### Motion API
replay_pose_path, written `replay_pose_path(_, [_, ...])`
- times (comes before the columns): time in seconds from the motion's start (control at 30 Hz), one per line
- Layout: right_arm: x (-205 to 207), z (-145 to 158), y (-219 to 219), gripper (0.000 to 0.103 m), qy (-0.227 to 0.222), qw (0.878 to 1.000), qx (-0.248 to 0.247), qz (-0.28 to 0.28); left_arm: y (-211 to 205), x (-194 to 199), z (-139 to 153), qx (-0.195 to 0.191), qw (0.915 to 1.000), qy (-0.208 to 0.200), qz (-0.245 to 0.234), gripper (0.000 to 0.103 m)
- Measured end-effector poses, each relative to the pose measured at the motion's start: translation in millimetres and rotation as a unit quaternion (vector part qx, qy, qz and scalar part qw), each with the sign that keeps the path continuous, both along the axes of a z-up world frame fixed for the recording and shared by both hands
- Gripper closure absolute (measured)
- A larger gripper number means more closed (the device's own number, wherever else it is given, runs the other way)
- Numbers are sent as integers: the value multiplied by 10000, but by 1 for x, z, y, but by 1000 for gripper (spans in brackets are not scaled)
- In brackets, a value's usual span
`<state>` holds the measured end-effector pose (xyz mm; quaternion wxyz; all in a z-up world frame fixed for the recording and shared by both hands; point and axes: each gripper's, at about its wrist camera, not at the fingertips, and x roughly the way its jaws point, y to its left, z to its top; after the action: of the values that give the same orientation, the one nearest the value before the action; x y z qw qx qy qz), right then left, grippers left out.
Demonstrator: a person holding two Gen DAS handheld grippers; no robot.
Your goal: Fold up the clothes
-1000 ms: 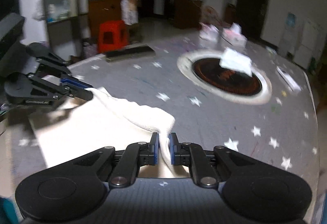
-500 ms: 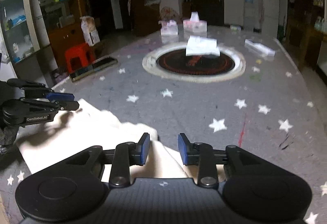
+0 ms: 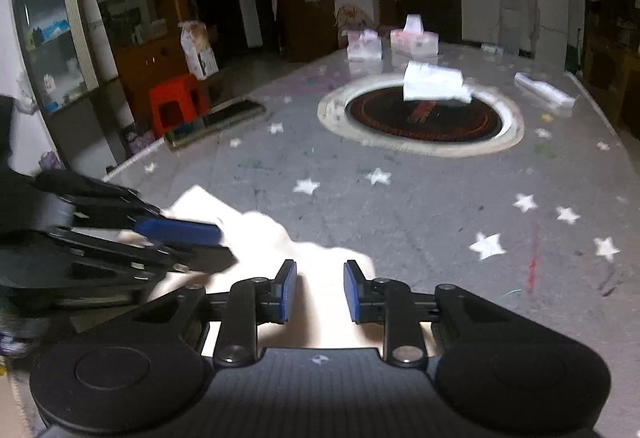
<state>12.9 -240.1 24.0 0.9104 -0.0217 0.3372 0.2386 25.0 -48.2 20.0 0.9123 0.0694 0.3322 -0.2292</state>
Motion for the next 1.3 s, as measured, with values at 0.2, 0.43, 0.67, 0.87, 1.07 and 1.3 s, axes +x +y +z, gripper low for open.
replay_pose_path(0.2, [-43, 1, -22, 79, 31, 9998, -189, 62, 1, 0, -5, -4, 10000, -19, 25, 82])
replay_pose_path(0.43, [-61, -1, -54, 79, 18, 9991, -101, -402, -1, 1, -5, 42, 10000, -23, 23, 82])
replay_pose_path(0.67, [-37, -6, -76, 82, 263, 9963, 299, -762, -2, 1, -5, 61, 10000, -18, 38, 82])
replay_pose_path(0.87, [-35, -9, -68, 99, 61, 9967, -33, -808, -2, 0, -5, 70, 10000, -25, 27, 82])
replay_pose_path(1.07, [-39, -11, -53, 99, -233, 9950, -579, -774, -2, -1, -7, 80, 9999, -68, 25, 82])
replay_pose_path(1.3, [-53, 1, -55, 95, -457, 9932, -515, -934, -4, -2, -8, 113, 9998, -130, 24, 81])
